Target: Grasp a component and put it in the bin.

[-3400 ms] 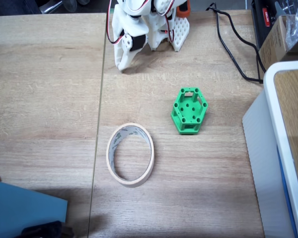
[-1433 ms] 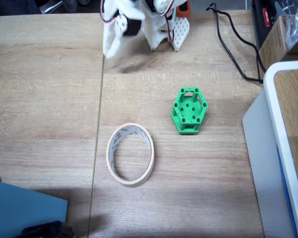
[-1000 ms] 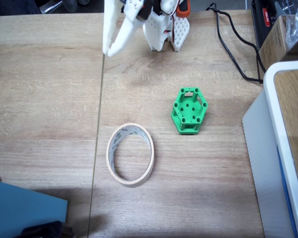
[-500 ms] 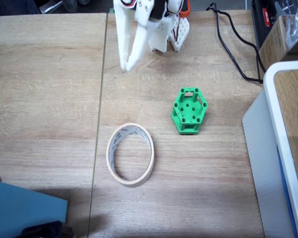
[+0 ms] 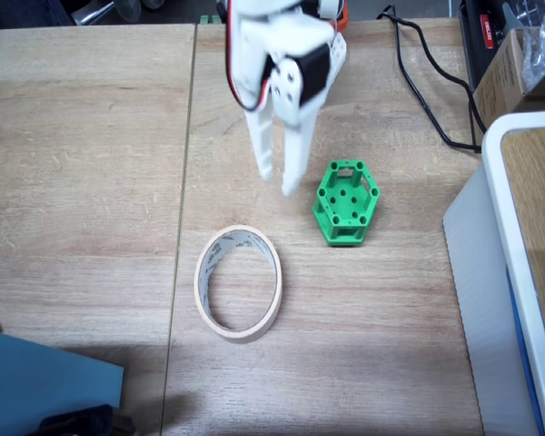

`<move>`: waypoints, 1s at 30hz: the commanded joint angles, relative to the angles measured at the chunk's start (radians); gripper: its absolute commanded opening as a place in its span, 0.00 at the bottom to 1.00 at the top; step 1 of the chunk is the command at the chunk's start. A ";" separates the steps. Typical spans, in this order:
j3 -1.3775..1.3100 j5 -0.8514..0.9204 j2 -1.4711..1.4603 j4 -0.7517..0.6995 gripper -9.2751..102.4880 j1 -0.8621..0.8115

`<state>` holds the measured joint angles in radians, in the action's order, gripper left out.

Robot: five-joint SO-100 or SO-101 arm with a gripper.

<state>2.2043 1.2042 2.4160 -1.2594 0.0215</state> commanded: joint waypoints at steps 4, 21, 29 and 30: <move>-0.066 -0.005 -0.072 -0.006 0.21 0.072; -0.078 -0.002 -0.172 -0.247 0.21 0.238; -0.080 -0.002 -0.255 -0.247 0.21 0.236; -0.080 -0.002 -0.270 -0.247 0.21 0.236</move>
<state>2.1859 1.2042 2.1706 -1.5033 0.2485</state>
